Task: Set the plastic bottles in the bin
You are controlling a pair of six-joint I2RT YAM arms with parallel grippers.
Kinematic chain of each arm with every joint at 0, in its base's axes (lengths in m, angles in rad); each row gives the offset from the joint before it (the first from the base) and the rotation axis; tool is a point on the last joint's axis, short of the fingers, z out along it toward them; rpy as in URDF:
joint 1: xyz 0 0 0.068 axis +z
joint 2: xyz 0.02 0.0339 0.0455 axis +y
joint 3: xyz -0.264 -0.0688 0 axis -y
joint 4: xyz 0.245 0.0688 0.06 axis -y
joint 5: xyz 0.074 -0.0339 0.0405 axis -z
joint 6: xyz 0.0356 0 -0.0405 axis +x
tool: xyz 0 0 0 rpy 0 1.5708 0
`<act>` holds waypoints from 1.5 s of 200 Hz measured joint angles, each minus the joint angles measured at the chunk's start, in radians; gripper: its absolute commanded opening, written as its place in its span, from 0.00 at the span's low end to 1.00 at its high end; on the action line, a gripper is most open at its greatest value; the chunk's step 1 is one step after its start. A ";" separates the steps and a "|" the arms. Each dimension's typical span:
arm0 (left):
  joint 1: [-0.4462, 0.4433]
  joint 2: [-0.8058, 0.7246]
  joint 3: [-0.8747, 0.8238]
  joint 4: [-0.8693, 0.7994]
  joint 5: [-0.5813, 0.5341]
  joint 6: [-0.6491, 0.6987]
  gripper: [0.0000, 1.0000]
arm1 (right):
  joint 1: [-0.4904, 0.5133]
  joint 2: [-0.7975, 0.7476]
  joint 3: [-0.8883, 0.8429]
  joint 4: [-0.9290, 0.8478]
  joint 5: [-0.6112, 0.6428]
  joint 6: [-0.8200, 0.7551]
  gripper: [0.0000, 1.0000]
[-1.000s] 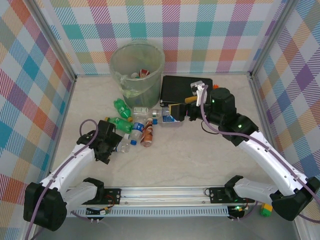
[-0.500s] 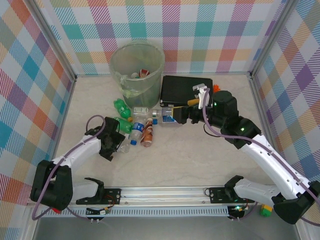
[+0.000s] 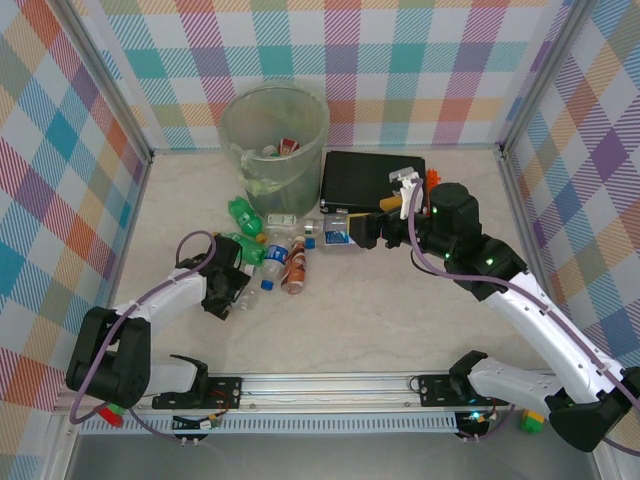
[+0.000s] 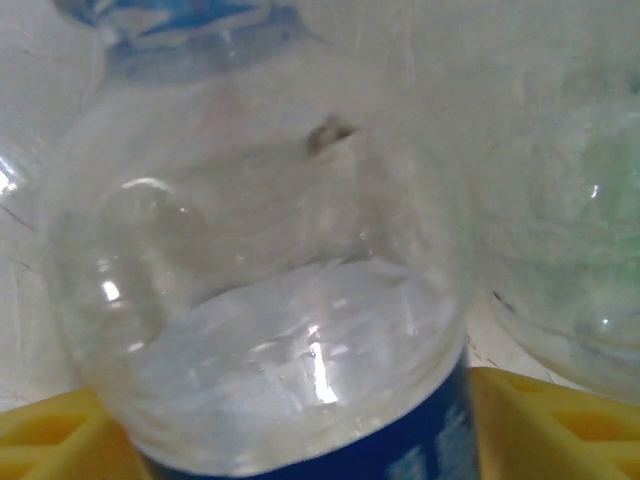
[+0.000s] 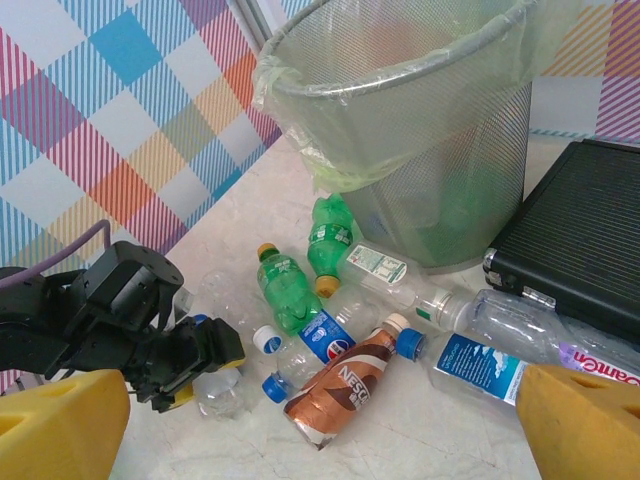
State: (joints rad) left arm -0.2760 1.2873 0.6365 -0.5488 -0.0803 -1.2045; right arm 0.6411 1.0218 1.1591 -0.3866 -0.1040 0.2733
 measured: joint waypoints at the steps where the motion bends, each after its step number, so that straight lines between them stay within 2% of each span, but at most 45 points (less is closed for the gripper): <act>1: 0.000 -0.003 0.000 -0.001 -0.001 0.000 0.66 | 0.000 0.000 0.000 0.000 0.000 0.000 0.99; 45: 0.000 -0.127 0.008 -0.082 -0.055 0.018 0.63 | 0.000 0.000 0.000 0.000 0.007 -0.001 0.99; 92: 0.000 -0.230 0.060 -0.163 -0.095 0.055 0.71 | 0.000 0.007 0.000 0.002 0.002 -0.001 0.99; 137: 0.000 -0.177 0.060 -0.143 -0.071 0.072 0.73 | 0.000 0.029 0.000 0.003 -0.010 0.000 0.99; 210: 0.003 -0.033 0.010 -0.048 -0.039 0.078 0.68 | 0.000 0.029 0.002 0.001 -0.009 -0.001 0.99; 245: 0.004 0.023 -0.005 -0.013 -0.033 0.077 0.59 | 0.000 0.029 0.002 0.001 -0.009 -0.002 0.99; 274: 0.004 0.028 -0.005 -0.004 -0.035 0.077 0.54 | 0.000 0.029 0.002 0.000 -0.009 -0.002 0.99; 300: 0.004 -0.008 0.003 -0.056 -0.055 0.093 0.54 | 0.001 0.029 0.002 0.000 -0.007 -0.005 0.99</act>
State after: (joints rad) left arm -0.2722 1.2793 0.6392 -0.6048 -0.1356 -1.1110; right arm 0.6418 1.0508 1.1610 -0.3862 -0.1112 0.2680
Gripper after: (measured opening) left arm 0.546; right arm 0.990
